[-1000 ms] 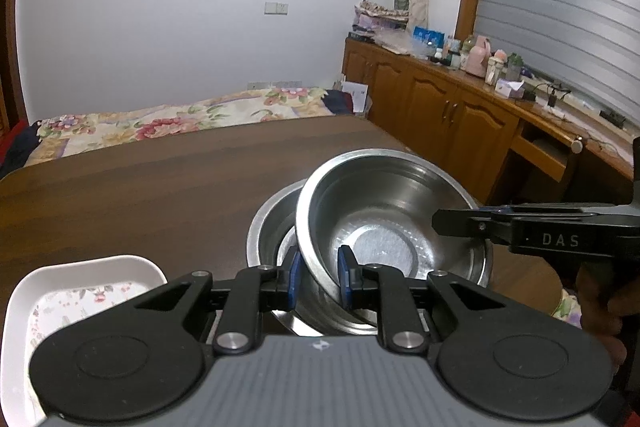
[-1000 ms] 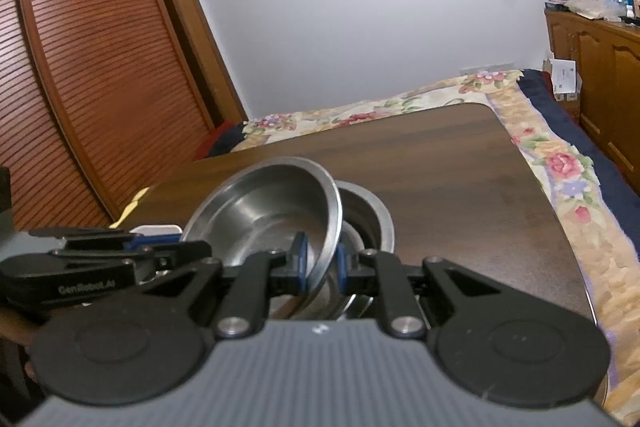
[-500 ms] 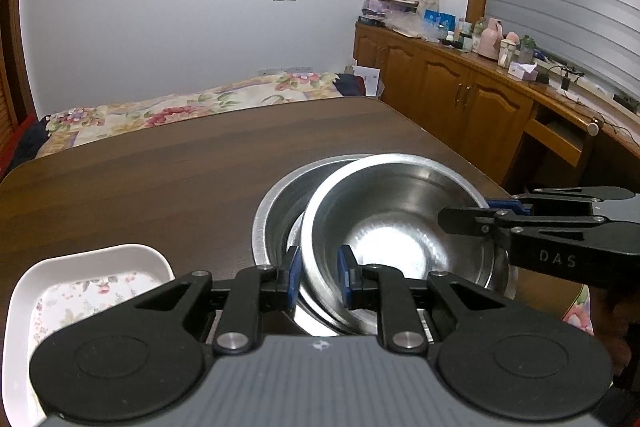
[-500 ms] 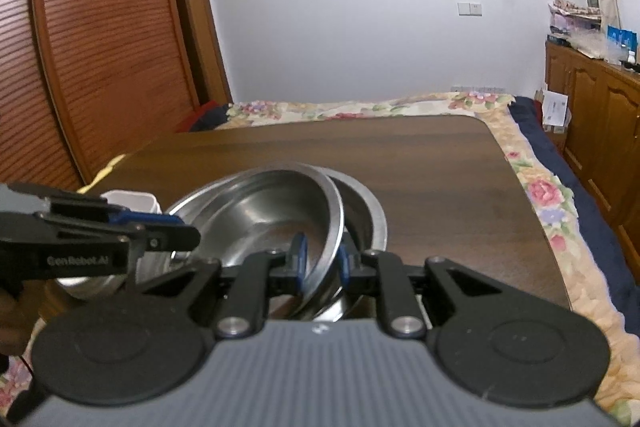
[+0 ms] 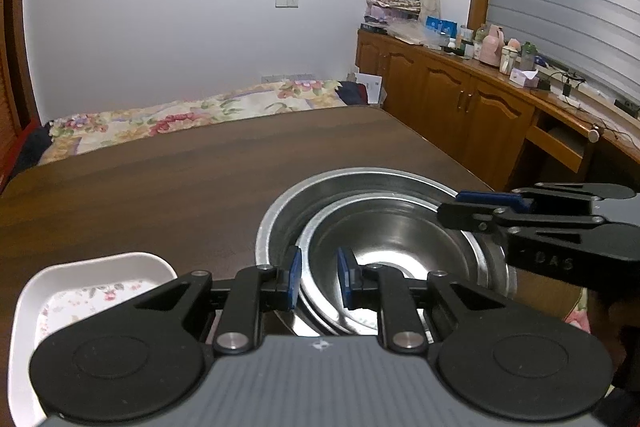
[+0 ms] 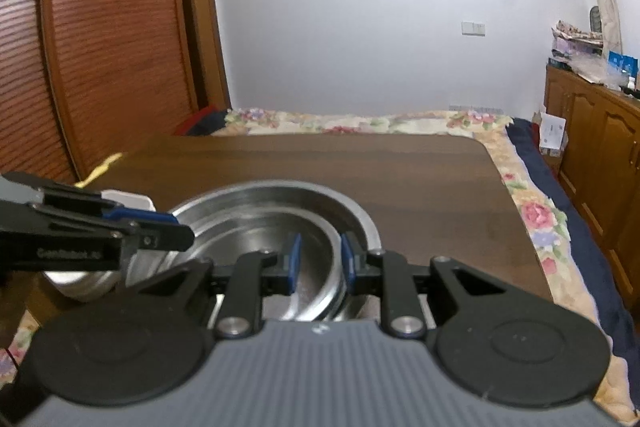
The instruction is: Organize plates and bowls
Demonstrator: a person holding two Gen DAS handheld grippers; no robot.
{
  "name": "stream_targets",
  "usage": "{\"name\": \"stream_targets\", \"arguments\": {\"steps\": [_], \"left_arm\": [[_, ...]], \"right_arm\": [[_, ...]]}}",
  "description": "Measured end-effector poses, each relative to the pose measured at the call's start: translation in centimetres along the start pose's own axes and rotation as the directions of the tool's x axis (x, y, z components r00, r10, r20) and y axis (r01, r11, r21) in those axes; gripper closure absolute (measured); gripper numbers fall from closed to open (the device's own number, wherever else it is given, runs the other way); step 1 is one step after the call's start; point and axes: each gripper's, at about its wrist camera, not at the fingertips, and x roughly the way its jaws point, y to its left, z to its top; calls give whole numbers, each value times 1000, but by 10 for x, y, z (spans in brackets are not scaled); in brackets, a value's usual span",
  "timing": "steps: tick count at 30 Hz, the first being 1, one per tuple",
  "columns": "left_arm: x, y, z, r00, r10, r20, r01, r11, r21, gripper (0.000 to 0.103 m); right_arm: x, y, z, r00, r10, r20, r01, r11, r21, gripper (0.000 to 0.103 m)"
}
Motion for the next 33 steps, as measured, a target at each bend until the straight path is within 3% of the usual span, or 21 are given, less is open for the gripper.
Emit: {"name": "stream_targets", "arguments": {"steps": [3,5,7,9,11,12,17,23,33], "left_arm": [[-4,0,2,1000,4,12,-4,1000,2,77],[-8,1,2,999,14,30,-14,1000,5,63],[-12,2,4,998,25,54,-26,1000,1,50],[-15,5,5,997,34,74,-34,999,-7,40],[-17,6,6,994,46,98,-44,999,-18,27],[-19,8,6,992,49,114,-47,999,-28,26],[-17,13,3,992,35,120,-26,997,-78,24],[-8,15,0,995,33,90,-28,998,-63,25],[3,27,-16,999,10,44,-4,990,-141,39]], "right_arm": [[-5,1,3,1000,1,27,-1,1000,9,79],[-10,2,3,999,-3,48,3,1000,8,78],[-13,2,4,997,-20,70,20,1000,5,70],[-17,2,4,994,-44,103,44,999,0,52],[-20,3,3,990,-59,132,60,998,-9,44],[-20,2,2,988,-62,140,63,998,-9,38],[-13,-3,-7,985,-67,158,70,997,-14,32],[7,-11,-16,989,-70,133,70,998,-1,32],[13,-10,-21,994,-14,104,10,999,36,32]]}}
